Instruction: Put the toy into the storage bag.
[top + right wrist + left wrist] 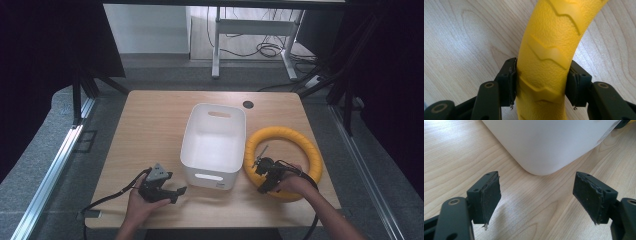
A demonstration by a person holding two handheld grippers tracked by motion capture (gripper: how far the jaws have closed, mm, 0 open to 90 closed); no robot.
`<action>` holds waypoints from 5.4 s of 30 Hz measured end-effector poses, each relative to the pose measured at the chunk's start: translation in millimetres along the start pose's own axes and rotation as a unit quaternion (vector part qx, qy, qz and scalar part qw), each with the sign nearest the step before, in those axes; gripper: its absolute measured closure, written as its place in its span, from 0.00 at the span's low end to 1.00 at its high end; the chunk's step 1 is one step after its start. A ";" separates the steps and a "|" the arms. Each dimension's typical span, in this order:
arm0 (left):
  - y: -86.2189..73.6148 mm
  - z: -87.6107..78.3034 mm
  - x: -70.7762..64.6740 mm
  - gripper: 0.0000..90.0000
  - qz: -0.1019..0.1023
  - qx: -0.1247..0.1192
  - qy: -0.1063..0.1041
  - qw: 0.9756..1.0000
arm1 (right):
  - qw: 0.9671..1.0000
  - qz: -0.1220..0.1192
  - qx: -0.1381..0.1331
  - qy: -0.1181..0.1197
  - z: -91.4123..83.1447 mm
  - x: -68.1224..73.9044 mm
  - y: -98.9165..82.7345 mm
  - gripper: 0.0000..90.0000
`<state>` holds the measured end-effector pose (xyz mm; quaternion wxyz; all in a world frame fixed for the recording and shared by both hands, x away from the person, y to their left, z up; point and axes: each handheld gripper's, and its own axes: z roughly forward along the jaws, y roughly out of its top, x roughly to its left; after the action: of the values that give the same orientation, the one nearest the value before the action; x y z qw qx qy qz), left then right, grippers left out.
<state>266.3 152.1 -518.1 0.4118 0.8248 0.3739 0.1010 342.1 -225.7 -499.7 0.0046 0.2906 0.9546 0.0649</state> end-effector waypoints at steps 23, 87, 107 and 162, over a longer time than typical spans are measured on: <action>-0.1 0.8 0.1 0.25 0.000 0.001 0.002 1.000 | 0.990 0.042 -0.106 0.080 -28.3 -23.3 -17.9 0.57; -0.2 1.3 0.2 0.25 0.001 0.002 0.001 1.000 | 0.907 0.120 -0.375 0.146 -102.5 -77.3 -77.3 0.57; -0.4 1.9 0.2 0.25 0.001 0.003 0.000 1.000 | 0.903 0.121 -0.391 0.128 -108.9 -79.7 -83.4 0.57; 0.0 1.1 0.5 0.25 0.002 0.002 0.001 1.000 | 0.833 0.122 -0.512 0.170 -127.2 -66.5 -71.4 0.57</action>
<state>267.1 151.7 -518.9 0.4096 0.8264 0.3727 0.1020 351.9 -336.7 -384.6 -0.0180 0.3448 0.7273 0.5932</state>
